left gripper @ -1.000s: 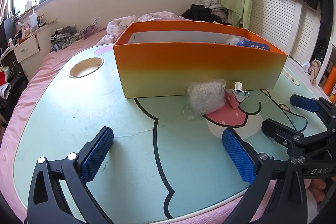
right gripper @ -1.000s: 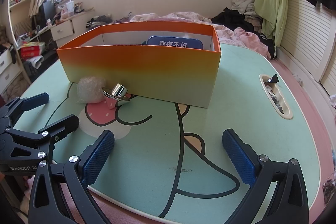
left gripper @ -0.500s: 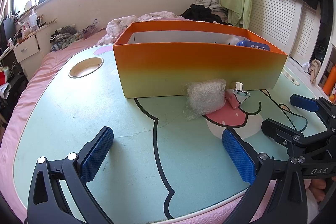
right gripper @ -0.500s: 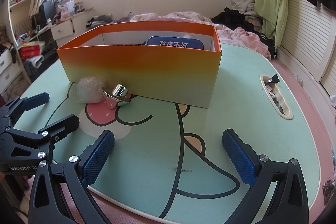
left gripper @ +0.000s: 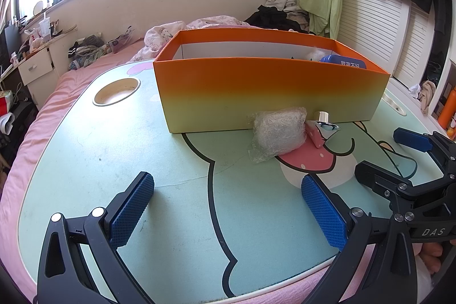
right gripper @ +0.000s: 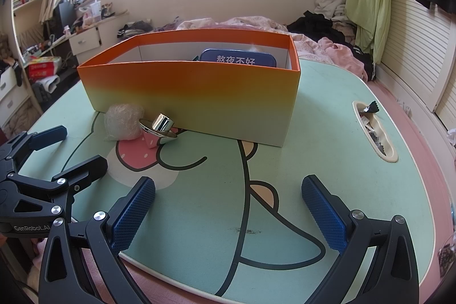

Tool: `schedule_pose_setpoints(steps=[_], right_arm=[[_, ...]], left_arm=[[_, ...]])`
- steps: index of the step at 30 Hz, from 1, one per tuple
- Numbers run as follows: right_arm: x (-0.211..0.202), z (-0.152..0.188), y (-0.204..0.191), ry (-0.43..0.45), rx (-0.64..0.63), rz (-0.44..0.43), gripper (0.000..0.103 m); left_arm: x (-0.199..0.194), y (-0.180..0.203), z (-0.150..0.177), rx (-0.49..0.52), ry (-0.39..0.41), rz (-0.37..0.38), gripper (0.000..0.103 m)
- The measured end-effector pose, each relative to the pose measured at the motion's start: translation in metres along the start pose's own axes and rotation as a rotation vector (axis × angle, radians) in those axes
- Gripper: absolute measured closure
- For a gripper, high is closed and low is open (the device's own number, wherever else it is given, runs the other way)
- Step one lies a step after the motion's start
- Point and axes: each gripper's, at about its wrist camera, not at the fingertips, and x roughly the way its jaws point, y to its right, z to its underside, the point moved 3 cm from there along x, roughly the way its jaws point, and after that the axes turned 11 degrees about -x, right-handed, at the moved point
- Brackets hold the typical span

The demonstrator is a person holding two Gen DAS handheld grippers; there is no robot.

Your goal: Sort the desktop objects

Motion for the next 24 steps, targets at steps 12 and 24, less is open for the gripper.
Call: schedule_pose_setpoints(steps=[12,24], right_arm=[[0.0,0.0008,-0.0004,0.001,0.0,0.001,0.0],[-0.005,0.0004,0.0021,0.024,0.026,-0.015,0.0]], left_arm=[[0.0,-0.0003,-0.0001,0.0,0.0,0.0,0.0],[0.0002,0.0002,0.0,0.0,0.0,0.001,0.0]])
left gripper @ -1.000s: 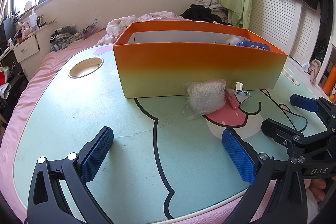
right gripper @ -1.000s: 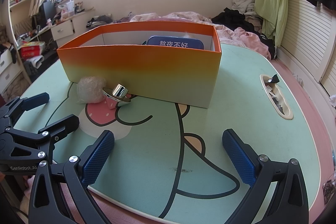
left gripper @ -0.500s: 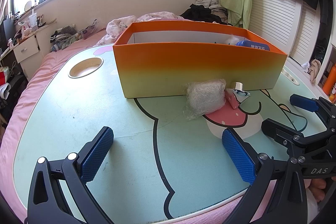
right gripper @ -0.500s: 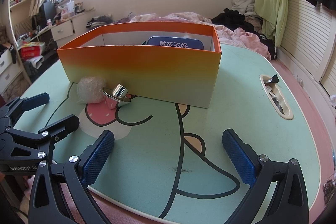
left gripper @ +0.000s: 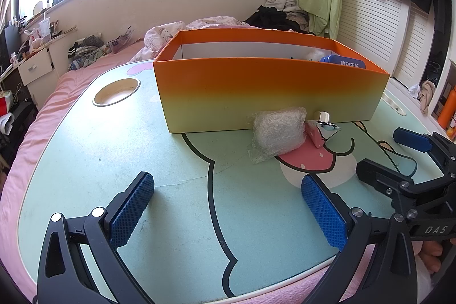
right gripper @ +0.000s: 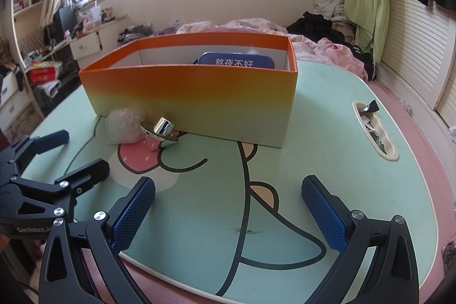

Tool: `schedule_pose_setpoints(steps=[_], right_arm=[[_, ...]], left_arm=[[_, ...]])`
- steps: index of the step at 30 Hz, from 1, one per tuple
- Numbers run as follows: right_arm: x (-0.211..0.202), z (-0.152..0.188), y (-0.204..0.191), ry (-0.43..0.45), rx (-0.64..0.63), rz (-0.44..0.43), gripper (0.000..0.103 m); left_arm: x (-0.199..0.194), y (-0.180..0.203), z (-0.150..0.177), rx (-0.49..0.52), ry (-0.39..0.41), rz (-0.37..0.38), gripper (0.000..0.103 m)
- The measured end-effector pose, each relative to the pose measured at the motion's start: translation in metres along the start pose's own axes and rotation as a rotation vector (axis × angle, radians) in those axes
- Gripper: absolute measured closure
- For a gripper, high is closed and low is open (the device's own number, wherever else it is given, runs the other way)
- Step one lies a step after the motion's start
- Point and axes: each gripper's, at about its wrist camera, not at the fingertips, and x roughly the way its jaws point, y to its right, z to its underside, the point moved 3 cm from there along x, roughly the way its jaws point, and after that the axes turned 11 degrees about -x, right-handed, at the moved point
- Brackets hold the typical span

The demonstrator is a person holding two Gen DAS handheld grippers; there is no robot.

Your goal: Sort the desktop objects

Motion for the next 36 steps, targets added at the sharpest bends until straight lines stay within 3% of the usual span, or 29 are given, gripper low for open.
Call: schedule_pose_setpoints(steps=[8,12,15,18,20,22,28,36], right_arm=[[-0.009,-0.014,0.015,0.072,0.105,-0.088,0.024],[-0.009,-0.037,0.007,0.102,0.082,-0.081,0.024],[0.002,-0.053,-0.008,0.064,0.052,-0.135,0.026],[0.022,-0.059,-0.021,-0.019,0.031,-0.162,0.046],[0.034,-0.056,-0.027,-0.072,0.018,-0.176,0.071],[0.034,-0.052,-0.027,-0.059,0.022,-0.18,0.078],[0.008,-0.039,-0.012,0.045,0.074,-0.179,0.078],[-0.031,-0.038,0.011,0.205,0.155,-0.12,0.078]], left_arm=[[-0.001,0.001,-0.001,0.0,0.0,0.0,0.0],[-0.001,0.0,0.001,0.0,0.0,0.0,0.0],[-0.001,0.0,0.0,0.0,0.0,0.001,0.0],[-0.001,0.0,-0.001,0.0,0.0,0.001,0.0],[-0.001,0.0,0.001,0.0,0.0,0.002,0.0],[-0.001,0.0,0.0,0.0,0.0,0.002,0.0],[-0.004,0.0,0.0,0.004,-0.002,0.004,0.0],[-0.006,0.026,-0.035,0.022,-0.009,0.044,0.001]])
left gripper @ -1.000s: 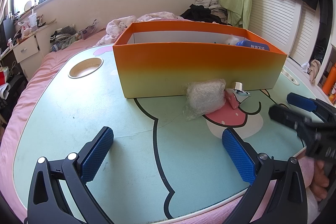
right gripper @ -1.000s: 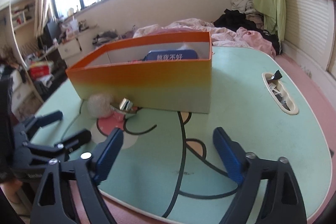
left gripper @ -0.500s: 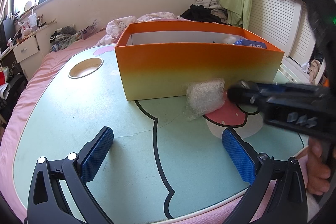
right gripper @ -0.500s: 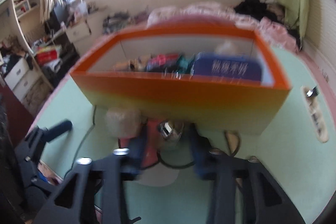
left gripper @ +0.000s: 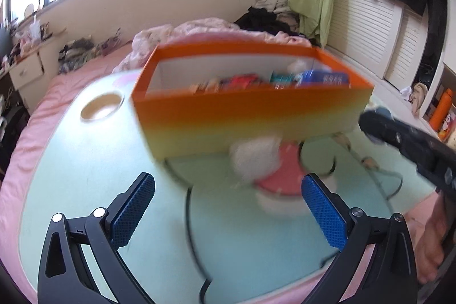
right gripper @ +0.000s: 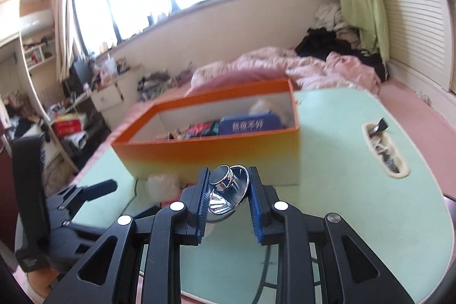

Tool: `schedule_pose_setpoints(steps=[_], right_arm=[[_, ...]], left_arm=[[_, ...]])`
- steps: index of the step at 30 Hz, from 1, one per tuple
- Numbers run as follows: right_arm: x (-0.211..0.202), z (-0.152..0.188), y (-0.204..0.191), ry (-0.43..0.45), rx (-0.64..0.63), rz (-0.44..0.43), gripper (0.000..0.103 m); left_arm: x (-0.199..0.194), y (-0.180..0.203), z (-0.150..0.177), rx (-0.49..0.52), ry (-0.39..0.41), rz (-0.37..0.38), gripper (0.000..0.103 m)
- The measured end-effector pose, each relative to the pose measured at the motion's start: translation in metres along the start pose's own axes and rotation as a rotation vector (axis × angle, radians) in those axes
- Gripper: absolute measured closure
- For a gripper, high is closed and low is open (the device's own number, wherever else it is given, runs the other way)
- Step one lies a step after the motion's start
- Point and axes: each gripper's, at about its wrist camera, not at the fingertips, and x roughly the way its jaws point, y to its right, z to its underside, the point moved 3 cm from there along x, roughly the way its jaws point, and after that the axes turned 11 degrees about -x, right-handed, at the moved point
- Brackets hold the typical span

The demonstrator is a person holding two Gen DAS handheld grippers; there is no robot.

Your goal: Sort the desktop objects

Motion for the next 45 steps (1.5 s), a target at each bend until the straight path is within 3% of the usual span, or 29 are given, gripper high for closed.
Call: schedule_pose_setpoints(steps=[2,5,6,8,13,18,21,23,25,28,32,36,38,39,40,43,45], right_arm=[[-0.002,-0.002,-0.001,0.012,-0.009,0.004,0.078],[-0.001,-0.001,-0.003,0.008,-0.011,0.0,0.078],[0.0,0.0,-0.002,0.004,-0.005,-0.003,0.078],[0.0,0.001,0.002,0.0,0.011,-0.011,0.078],[-0.004,-0.011,0.0,0.023,-0.013,0.013,0.078],[-0.003,-0.062,-0.001,0.082,-0.036,0.029,0.078],[0.014,-0.089,0.005,0.066,-0.032,0.015,0.078],[0.033,-0.097,0.011,0.011,-0.006,-0.044,0.077],[0.053,-0.099,0.021,-0.048,0.052,-0.104,0.075],[0.06,-0.1,0.035,-0.064,0.104,-0.131,0.066],[0.036,-0.09,0.038,-0.014,0.081,-0.096,0.053],[0.018,-0.052,0.025,-0.074,0.013,-0.032,0.049],[0.003,-0.035,0.01,-0.03,-0.072,0.026,0.043],[-0.006,-0.027,0.0,-0.016,-0.138,0.103,0.038],[-0.008,-0.02,-0.006,-0.033,-0.171,0.157,0.024],[-0.008,0.0,-0.023,-0.06,-0.234,0.157,0.022],[0.006,0.015,-0.031,-0.134,-0.267,0.163,0.022]], left_arm=[[0.009,0.009,-0.011,0.013,-0.007,-0.008,0.011],[0.029,0.013,-0.014,0.005,-0.08,0.006,0.063],[0.031,0.012,-0.012,-0.006,-0.093,0.032,0.069],[0.024,0.004,-0.009,-0.036,-0.066,0.091,0.069],[-0.007,-0.019,-0.016,-0.132,-0.014,0.138,0.069],[-0.029,-0.011,-0.058,-0.124,0.083,0.136,0.069],[-0.017,-0.005,-0.084,-0.141,0.073,0.158,0.069],[0.0,-0.005,-0.095,-0.162,0.056,0.17,0.061],[0.017,-0.007,-0.101,-0.18,0.032,0.161,0.034],[0.013,-0.016,-0.1,-0.24,0.066,0.172,0.034],[-0.014,-0.02,-0.081,-0.237,0.113,0.196,0.027],[-0.027,-0.009,-0.049,-0.145,0.078,0.142,0.025],[-0.025,-0.004,-0.029,-0.095,0.047,0.108,0.024],[-0.021,-0.003,-0.021,-0.078,0.032,0.081,0.024],[-0.015,-0.003,-0.013,-0.066,0.015,0.046,0.024],[0.008,-0.008,0.003,-0.078,-0.064,-0.005,0.024],[0.012,-0.01,0.004,-0.081,-0.059,-0.03,0.019]])
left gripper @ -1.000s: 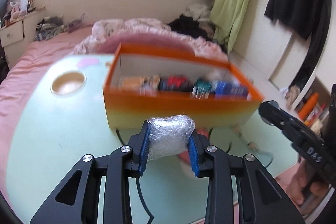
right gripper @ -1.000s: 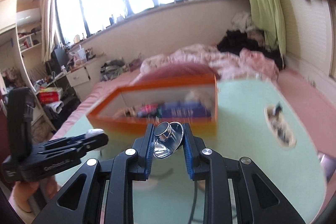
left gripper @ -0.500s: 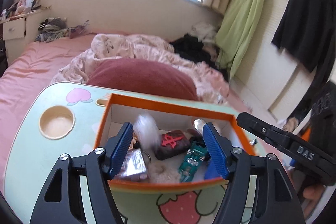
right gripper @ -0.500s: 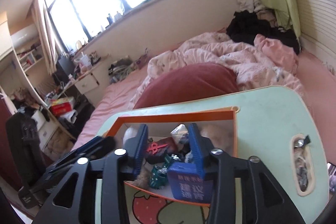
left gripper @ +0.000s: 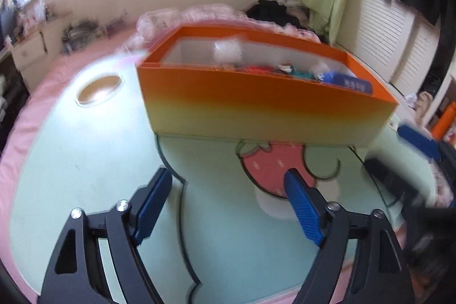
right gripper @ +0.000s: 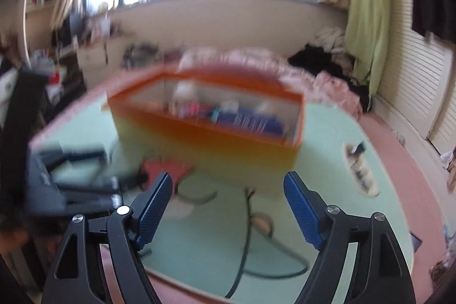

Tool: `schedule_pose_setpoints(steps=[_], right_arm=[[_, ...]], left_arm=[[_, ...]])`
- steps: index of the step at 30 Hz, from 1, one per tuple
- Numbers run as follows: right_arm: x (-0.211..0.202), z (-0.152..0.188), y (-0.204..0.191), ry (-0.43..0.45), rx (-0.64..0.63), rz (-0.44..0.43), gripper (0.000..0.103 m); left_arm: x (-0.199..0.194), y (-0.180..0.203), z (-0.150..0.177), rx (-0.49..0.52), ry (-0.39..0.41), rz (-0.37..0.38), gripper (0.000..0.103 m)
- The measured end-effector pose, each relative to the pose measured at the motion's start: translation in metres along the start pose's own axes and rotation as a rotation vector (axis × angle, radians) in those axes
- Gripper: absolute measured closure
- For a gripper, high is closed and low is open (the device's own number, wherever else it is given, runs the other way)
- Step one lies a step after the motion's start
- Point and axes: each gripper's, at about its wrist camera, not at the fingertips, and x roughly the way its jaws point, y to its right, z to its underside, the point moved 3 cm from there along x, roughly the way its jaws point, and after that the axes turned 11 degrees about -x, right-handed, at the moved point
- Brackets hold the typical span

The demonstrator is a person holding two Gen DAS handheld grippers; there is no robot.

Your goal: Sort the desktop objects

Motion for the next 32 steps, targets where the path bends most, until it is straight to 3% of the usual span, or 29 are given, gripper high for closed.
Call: schedule_pose_setpoints(steps=[2,4,14,32], right_arm=[[0.021,0.011,-0.004,-0.093,0.015,-0.025,0.021],[0.025,0.016,0.007,-0.09,0.081,-0.054,0.01],[0.025,0.02,0.006,-0.108,0.077,-0.035,0.0],[0.028,0.019,0.007,-0.109,0.077,-0.035,0.0]], left_arm=[[0.004,-0.001,0.001,0.02,0.009,-0.081,0.014],[0.006,-0.006,0.001,0.013,0.011,-0.07,0.0],[0.005,-0.005,0.0,0.028,0.032,-0.057,0.0],[0.006,-0.009,0.003,0.056,0.028,-0.023,0.0]])
